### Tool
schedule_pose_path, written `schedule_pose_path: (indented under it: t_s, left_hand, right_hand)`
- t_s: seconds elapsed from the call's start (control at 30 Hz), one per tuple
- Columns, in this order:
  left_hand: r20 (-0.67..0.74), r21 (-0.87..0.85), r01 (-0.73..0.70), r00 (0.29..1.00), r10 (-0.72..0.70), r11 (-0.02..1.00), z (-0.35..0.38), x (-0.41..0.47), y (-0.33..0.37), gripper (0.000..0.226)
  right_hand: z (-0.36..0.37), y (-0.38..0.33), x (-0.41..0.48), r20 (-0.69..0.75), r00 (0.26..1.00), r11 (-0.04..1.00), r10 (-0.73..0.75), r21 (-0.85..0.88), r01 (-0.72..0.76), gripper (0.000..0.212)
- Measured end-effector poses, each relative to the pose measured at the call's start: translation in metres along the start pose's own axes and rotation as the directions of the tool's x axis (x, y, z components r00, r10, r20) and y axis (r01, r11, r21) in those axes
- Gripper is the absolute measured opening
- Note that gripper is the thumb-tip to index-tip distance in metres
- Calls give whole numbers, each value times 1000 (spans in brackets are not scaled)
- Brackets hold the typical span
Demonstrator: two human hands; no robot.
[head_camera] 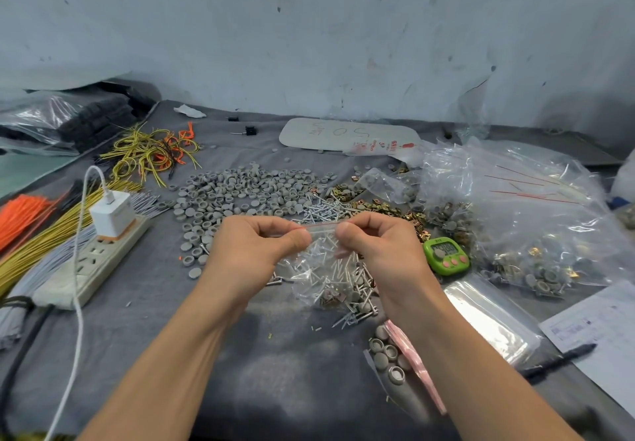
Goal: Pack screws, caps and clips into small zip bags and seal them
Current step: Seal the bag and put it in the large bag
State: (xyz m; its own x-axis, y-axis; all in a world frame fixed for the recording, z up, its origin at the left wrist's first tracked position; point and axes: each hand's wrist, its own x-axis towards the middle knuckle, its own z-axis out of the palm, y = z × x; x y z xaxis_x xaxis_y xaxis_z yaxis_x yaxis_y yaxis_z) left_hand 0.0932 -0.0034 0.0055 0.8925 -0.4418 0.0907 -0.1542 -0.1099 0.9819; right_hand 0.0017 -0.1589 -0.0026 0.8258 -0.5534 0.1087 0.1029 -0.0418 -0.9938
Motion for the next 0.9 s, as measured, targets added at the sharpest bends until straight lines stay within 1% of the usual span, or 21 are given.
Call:
schedule_pose_path:
  t_s: [0.07,0.13,0.23,0.3,0.4,0.53,0.63,0.7,0.73,0.77,0.8,0.83,0.87,0.9]
  left_hand:
    - [-31,-42,15,999,-16,999,-2,1,1,14]
    - [-58,-31,20,998,-22,999,-1,2,-1,10]
    - [-85,2,23,996,-23,1000,2,2,-3,11]
    - [-76,-6,23,997,-24,1000,1,2,-2,11]
    - [-73,-83,19,997,-25,996,-2,4,-1,12]
    - [-84,-108,17,996,-26,994,0,4,-1,13]
    - [-40,-148,14,999,-20,989,0,5,0,3]
    - [-32,-150,11,999,-16,989,-2,7,0,11]
    - [-36,-163,11,999,-17,987,-2,8,-1,13]
    - [-37,-189,8,999,-15,982,-2,8,-1,13]
    - [-31,-225,2,999,-9,974,-2,9,-2,13]
    - [-26,-264,1,1000,-8,965,-2,9,-2,12]
    - [-21,-300,2,1000,-9,954,-2,9,-2,12]
    - [-15,-332,7,1000,-12,943,-1,9,-2,12]
  right_hand:
    - [-3,-2,1,0,1000,1000,8,6,-8,16]
    - [-4,-1,1,0,1000,999,30,9,-30,14]
    - [-2,2,1,-12,998,997,66,41,-66,22]
    - [-3,1,1,-16,997,994,77,77,-75,26]
    - [-5,-2,1,-16,996,990,89,107,-87,27]
    - [-6,-2,1,-20,993,984,117,135,-113,29]
    - [-7,0,3,-24,992,981,125,152,-120,23]
    - [-8,1,4,-27,993,985,111,138,-107,19]
    - [-10,2,5,-1,995,989,100,112,-99,15]
    - [-11,1,3,61,994,993,91,69,-95,7]
    - [-12,2,3,154,983,995,99,-22,-97,8]
    - [-13,4,2,243,962,983,125,-164,-86,23]
    - [-13,8,1,311,937,948,156,-314,-54,32]
    - [-11,12,0,319,933,889,169,-458,-4,30]
